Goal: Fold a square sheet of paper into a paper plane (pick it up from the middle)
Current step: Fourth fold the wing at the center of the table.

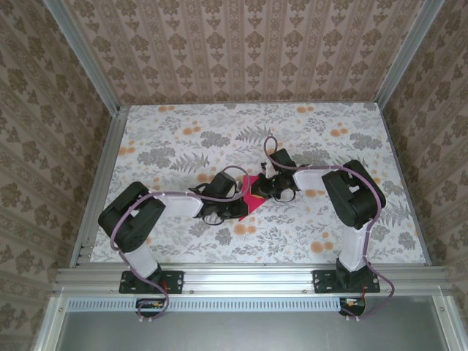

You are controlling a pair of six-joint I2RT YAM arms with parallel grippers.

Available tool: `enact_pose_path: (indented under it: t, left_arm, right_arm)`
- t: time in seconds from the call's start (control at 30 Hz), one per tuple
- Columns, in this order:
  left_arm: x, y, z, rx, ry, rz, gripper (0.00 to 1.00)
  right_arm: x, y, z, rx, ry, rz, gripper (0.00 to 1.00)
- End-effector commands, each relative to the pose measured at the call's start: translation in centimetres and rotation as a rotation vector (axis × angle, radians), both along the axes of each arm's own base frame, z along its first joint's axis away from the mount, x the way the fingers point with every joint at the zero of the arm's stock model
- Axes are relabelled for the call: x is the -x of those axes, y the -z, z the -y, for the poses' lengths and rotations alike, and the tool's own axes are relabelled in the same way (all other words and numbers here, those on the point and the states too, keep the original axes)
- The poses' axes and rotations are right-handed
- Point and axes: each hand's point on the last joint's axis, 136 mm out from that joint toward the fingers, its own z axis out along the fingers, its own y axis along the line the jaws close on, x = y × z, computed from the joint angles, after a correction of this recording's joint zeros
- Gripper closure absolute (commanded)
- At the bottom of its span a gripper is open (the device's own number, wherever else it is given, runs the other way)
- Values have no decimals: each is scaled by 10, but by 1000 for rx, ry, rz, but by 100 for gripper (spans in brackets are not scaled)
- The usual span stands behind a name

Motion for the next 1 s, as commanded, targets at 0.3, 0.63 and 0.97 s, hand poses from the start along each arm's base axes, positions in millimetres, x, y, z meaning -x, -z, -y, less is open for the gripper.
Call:
enact_pose_path:
  t: [0.3, 0.63, 0.97]
  left_arm:
    - [56, 31, -40, -153, 32, -149, 92]
    - [73, 28, -50, -184, 87, -156, 92]
    - [19, -41, -43, -42, -14, 108, 90]
  right_arm:
    - [21, 56, 33, 182, 53, -126, 90]
    - [22, 59, 35, 191, 62, -136, 90]
    - [22, 61, 35, 186, 65, -140, 90]
